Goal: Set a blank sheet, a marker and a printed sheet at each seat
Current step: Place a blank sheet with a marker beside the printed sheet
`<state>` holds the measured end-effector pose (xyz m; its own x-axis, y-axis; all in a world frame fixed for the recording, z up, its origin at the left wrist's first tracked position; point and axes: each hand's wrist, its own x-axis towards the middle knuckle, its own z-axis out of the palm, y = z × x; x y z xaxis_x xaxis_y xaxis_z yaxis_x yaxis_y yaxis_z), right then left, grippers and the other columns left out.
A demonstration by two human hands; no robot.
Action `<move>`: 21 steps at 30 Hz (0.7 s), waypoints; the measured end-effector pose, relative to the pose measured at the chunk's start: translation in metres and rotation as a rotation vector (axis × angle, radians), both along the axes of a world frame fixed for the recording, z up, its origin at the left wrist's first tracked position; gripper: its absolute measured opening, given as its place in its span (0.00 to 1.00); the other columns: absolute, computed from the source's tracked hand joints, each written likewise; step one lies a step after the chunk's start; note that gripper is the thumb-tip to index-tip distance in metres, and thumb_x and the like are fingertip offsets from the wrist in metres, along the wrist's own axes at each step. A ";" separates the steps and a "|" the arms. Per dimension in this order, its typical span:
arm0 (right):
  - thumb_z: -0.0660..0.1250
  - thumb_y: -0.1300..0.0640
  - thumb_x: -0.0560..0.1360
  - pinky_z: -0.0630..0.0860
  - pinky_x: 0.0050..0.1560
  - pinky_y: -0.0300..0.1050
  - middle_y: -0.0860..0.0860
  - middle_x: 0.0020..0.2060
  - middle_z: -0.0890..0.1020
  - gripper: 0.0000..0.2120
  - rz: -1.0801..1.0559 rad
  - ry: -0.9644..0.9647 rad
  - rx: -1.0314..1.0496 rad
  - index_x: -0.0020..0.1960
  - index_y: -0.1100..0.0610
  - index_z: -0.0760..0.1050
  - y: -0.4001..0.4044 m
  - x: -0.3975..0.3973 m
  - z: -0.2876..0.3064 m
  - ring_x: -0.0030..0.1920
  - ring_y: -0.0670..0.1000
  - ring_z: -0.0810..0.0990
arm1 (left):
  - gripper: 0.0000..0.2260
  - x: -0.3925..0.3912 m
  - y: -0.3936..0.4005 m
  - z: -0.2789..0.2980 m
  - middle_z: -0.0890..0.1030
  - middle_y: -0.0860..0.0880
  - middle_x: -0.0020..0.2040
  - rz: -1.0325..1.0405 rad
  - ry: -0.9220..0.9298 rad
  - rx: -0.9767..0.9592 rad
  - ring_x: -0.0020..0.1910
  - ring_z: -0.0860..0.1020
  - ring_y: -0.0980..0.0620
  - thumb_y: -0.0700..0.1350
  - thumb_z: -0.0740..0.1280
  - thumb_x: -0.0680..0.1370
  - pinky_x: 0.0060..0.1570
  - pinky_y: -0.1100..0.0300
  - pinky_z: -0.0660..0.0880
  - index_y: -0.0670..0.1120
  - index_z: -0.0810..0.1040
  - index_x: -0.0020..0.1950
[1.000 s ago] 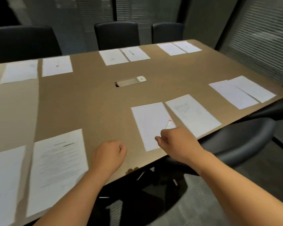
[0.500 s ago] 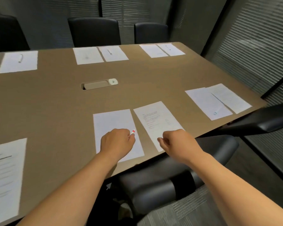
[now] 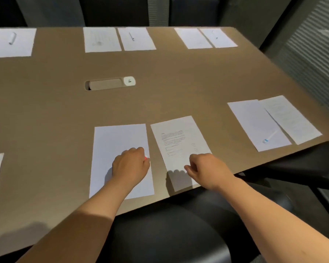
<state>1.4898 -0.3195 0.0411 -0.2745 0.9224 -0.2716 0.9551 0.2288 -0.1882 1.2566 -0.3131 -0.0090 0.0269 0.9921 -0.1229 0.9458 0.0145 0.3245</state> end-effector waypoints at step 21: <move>0.73 0.44 0.71 0.47 0.75 0.58 0.48 0.78 0.49 0.38 0.373 -0.097 -0.189 0.75 0.42 0.57 0.092 0.041 -0.099 0.77 0.58 0.45 | 0.14 0.011 -0.009 -0.078 0.78 0.48 0.59 0.088 0.257 -0.144 0.52 0.78 0.47 0.50 0.66 0.77 0.51 0.52 0.78 0.50 0.77 0.62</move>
